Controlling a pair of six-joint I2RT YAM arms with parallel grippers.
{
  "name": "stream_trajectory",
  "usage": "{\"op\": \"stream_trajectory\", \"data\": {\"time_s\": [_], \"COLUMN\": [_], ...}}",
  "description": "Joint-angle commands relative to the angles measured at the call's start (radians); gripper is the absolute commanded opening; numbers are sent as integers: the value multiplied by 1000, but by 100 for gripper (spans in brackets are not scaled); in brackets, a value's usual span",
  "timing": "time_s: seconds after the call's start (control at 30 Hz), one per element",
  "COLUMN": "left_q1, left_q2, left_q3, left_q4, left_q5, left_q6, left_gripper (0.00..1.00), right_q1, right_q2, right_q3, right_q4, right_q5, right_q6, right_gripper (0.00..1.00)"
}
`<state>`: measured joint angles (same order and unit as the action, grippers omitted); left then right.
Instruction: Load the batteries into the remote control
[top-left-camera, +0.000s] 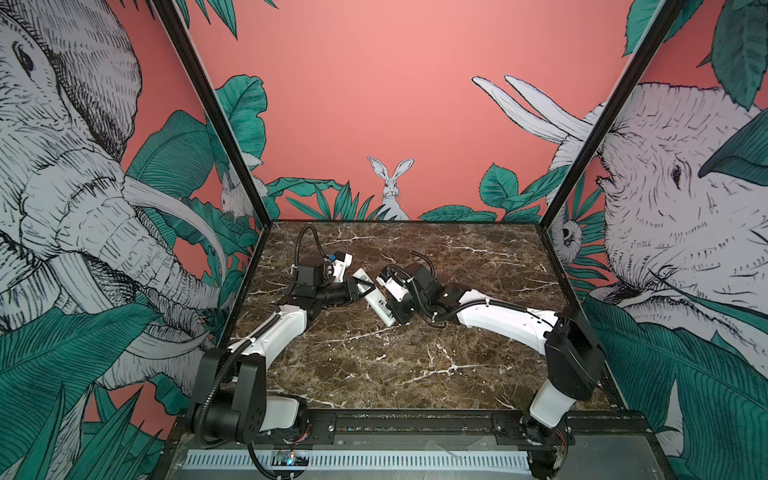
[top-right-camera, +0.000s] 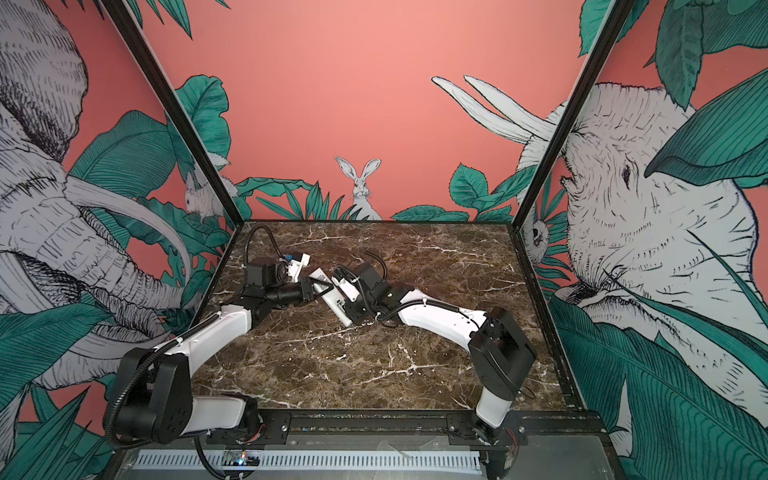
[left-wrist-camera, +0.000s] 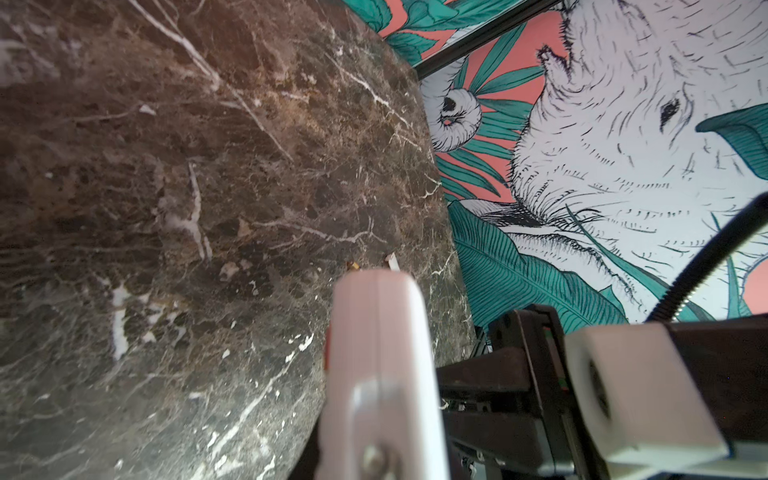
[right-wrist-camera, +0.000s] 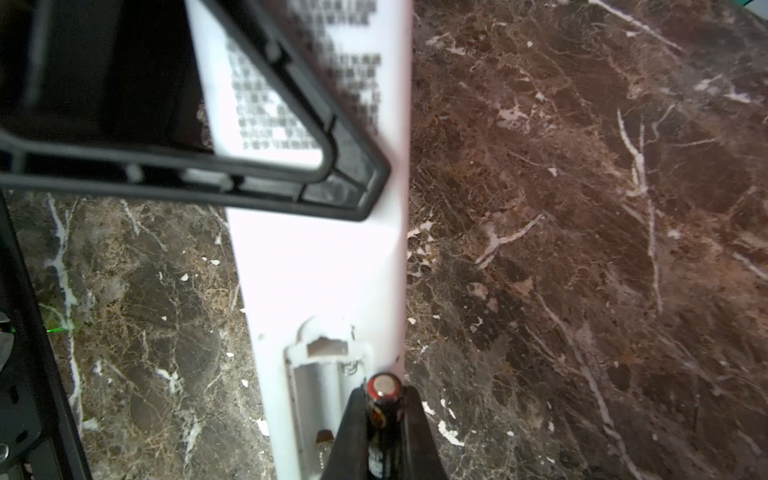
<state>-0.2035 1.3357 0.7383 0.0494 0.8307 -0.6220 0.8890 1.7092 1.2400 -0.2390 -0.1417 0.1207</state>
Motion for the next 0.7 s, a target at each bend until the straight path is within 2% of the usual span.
{"op": "stream_trajectory", "data": {"time_s": [0.0,0.3,0.67], "left_q1": [64,79,82], "left_q2": [-40,-51,-61], "left_q3": [27,69,86], "left_q4": [-152,-330,-348], "left_q5": [-126,-221,-220], "left_q6": [97,213,226], "left_gripper": [0,0,0], "right_q1": [-18,-19,-19], "right_q2": [-41,-87,48], "right_q3": [-51,-210,-208], "right_q4": [-58,1,-98], "right_q5": [37,4,18], "right_q6": [49,118,120], "right_gripper": [4,4,7]}}
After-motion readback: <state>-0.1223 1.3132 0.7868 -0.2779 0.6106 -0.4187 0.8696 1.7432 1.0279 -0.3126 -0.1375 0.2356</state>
